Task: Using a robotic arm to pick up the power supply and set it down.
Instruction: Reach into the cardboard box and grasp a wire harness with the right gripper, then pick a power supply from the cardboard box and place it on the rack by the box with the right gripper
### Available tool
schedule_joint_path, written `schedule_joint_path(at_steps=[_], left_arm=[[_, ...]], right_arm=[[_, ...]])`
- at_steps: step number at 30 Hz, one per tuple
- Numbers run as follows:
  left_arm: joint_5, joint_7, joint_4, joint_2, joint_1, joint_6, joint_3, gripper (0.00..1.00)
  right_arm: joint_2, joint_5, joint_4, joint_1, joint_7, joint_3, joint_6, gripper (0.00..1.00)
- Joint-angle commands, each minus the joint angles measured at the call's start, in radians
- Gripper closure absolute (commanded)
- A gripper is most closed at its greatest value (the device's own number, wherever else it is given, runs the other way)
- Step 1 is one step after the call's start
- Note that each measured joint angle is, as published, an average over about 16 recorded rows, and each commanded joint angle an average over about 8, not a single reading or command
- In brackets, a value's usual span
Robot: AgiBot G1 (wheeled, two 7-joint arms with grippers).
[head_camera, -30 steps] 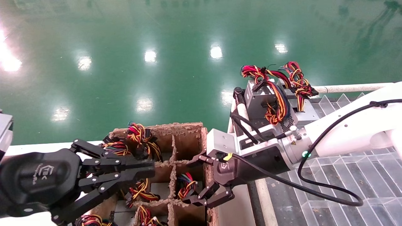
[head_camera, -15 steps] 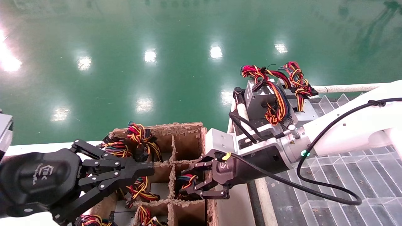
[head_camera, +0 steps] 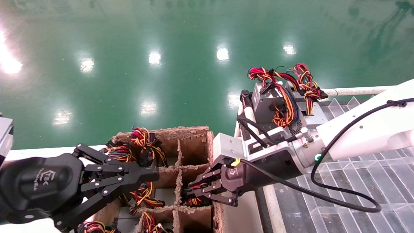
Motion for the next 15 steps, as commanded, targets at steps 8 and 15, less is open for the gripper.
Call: schedule_joint_path(at_steps=[8, 15], left_arm=[[0.000, 0.000, 0.000, 0.000, 0.000, 0.000, 0.000, 1.00], [0.000, 0.000, 0.000, 0.000, 0.000, 0.000, 0.000, 1.00]], right_arm=[[0.026, 0.020, 0.075, 0.019, 0.048, -0.011, -0.001, 1.00], [0.040, 0.039, 0.145, 0.049, 0.084, -0.012, 0.003, 1.00]])
